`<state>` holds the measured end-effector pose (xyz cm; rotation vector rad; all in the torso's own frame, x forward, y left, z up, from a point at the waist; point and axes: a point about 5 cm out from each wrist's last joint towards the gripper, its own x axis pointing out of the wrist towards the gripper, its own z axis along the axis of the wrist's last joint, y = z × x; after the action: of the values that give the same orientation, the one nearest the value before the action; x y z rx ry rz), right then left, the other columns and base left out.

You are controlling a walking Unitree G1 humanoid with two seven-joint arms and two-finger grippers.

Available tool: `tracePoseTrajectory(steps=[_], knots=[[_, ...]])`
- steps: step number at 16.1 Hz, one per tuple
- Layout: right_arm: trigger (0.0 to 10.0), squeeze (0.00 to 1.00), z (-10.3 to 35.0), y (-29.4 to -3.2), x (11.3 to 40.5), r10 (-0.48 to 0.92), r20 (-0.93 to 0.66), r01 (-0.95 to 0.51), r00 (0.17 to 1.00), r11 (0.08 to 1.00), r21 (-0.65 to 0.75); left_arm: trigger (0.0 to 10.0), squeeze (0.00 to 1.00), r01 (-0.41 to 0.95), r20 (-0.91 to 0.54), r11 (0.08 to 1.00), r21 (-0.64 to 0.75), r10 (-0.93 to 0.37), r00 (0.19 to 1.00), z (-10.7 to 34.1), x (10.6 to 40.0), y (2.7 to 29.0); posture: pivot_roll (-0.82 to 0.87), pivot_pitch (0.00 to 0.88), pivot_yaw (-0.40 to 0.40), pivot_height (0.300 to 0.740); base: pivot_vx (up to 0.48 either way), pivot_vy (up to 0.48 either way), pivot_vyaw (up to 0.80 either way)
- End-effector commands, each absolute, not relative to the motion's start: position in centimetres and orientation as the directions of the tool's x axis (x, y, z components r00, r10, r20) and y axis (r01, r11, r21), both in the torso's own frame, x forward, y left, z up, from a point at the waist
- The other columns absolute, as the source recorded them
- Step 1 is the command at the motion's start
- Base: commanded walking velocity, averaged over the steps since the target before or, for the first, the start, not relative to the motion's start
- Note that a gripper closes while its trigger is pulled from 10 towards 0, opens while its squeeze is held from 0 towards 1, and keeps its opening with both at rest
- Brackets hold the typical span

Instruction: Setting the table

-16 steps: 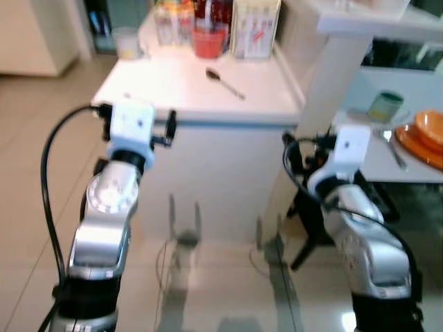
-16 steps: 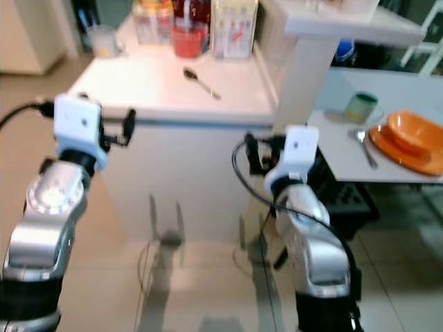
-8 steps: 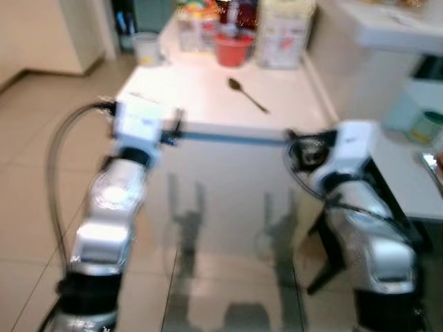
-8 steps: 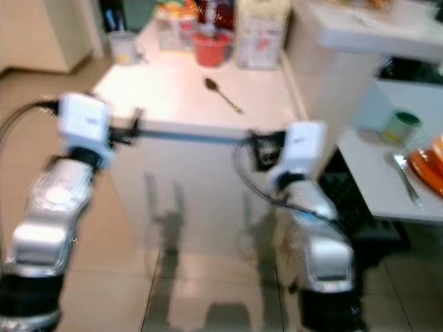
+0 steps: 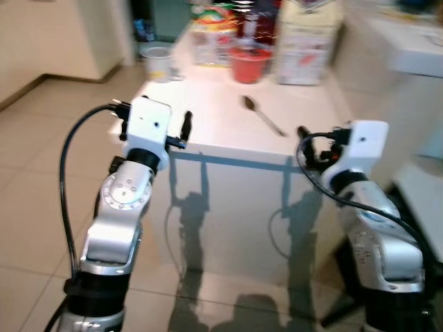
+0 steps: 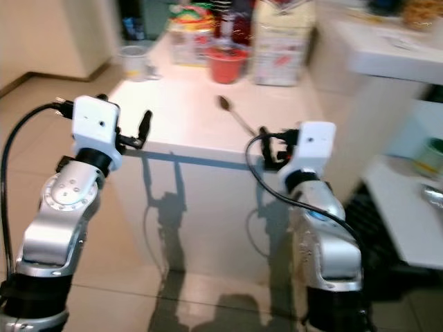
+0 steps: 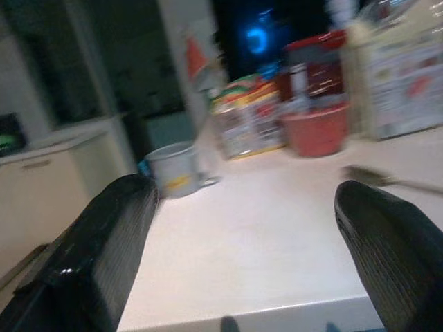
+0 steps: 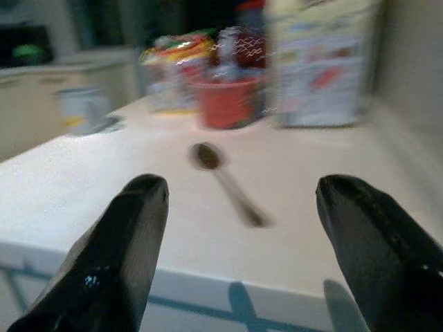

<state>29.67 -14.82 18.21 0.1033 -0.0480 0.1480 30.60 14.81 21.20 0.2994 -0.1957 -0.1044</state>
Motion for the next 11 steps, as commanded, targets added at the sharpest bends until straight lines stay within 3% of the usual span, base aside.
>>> tracePoseTrajectory(steps=[1,3,7,11], knots=[[10.0,0.00,18.86,-15.59,29.65,0.134,0.081,-0.140,0.988,0.987,0.079,10.0,0.00,0.089,0.187,0.949,0.301,-0.150,0.971,21.46,30.61,14.39,-0.01,0.000,-0.043,0.740,0.409,0.000,0.00],[10.0,0.00,18.84,-15.75,29.69,0.137,0.078,-0.143,0.988,0.986,0.083,10.0,0.00,0.091,0.187,0.949,0.301,-0.152,0.971,21.42,30.61,14.32,-0.01,0.000,-0.045,0.740,0.405,0.000,0.00],[10.0,0.00,18.72,-15.38,29.77,0.218,0.053,-0.221,0.975,0.973,0.060,10.0,0.00,0.088,0.191,0.950,0.300,-0.150,0.970,21.49,30.69,14.36,0.00,0.000,-0.049,0.740,0.399,0.000,-0.80],[10.0,0.00,18.17,-15.26,29.58,0.284,0.020,-0.285,0.958,0.955,0.085,10.0,0.00,0.073,0.192,0.950,0.303,-0.136,0.972,21.55,30.78,14.67,0.01,0.000,-0.056,0.740,0.388,0.000,0.00]])
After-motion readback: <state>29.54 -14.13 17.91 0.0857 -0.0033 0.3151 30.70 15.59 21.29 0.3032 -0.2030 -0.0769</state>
